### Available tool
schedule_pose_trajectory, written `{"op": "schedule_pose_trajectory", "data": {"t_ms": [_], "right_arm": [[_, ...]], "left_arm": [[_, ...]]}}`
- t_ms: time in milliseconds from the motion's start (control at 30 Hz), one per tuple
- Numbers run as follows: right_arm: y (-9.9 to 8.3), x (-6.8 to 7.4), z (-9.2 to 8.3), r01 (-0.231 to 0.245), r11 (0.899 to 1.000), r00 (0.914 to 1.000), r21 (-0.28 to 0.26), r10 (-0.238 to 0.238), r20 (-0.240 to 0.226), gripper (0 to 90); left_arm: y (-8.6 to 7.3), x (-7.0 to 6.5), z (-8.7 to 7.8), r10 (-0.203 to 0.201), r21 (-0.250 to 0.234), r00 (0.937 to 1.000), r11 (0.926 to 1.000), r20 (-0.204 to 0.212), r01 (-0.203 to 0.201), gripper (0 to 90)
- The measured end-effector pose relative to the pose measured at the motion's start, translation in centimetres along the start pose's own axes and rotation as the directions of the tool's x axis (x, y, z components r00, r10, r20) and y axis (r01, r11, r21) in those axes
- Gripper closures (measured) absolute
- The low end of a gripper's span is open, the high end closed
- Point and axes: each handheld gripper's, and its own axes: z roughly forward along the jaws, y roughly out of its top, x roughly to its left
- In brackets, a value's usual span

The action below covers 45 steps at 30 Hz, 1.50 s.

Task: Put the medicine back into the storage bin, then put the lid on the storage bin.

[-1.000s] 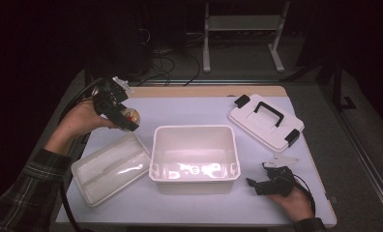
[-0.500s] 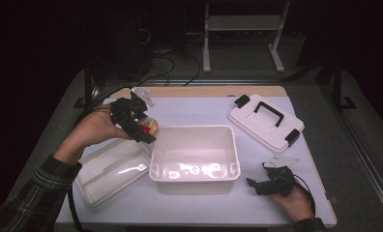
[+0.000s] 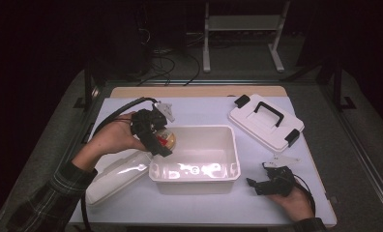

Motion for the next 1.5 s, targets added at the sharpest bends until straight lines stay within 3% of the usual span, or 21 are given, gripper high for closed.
{"op": "schedule_pose_trajectory", "data": {"t_ms": [333, 567, 1200, 1500], "right_arm": [[0.0, 0.0, 0.0, -0.001, 1.000, 1.0000, 0.000, 0.001, 0.000, 14.7], [0.0, 0.0, 0.0, 0.000, 1.000, 1.0000, -0.001, 0.000, -0.001, 14.7], [0.0, 0.0, 0.0, 0.000, 1.000, 1.0000, -0.001, 0.000, 0.000, 14.7], [0.0, 0.0, 0.0, 0.001, 1.000, 1.0000, 0.000, -0.001, 0.000, 14.7]], "left_arm": [[0.3, -0.2, 3.2, 0.023, 0.047, 0.9996, 0.9986, 0.016, -0.024, 19.6], [-0.2, 0.0, 4.4, 0.027, 0.082, 0.9996, 0.9962, 0.007, -0.028, 19.6], [-0.8, 0.1, 5.0, 0.035, 0.082, 0.9994, 0.9960, 0.007, -0.036, 18.4], [-0.9, 0.0, 3.1, 0.021, 0.021, 0.9997, 0.9996, -0.013, -0.021, 17.5]]}}
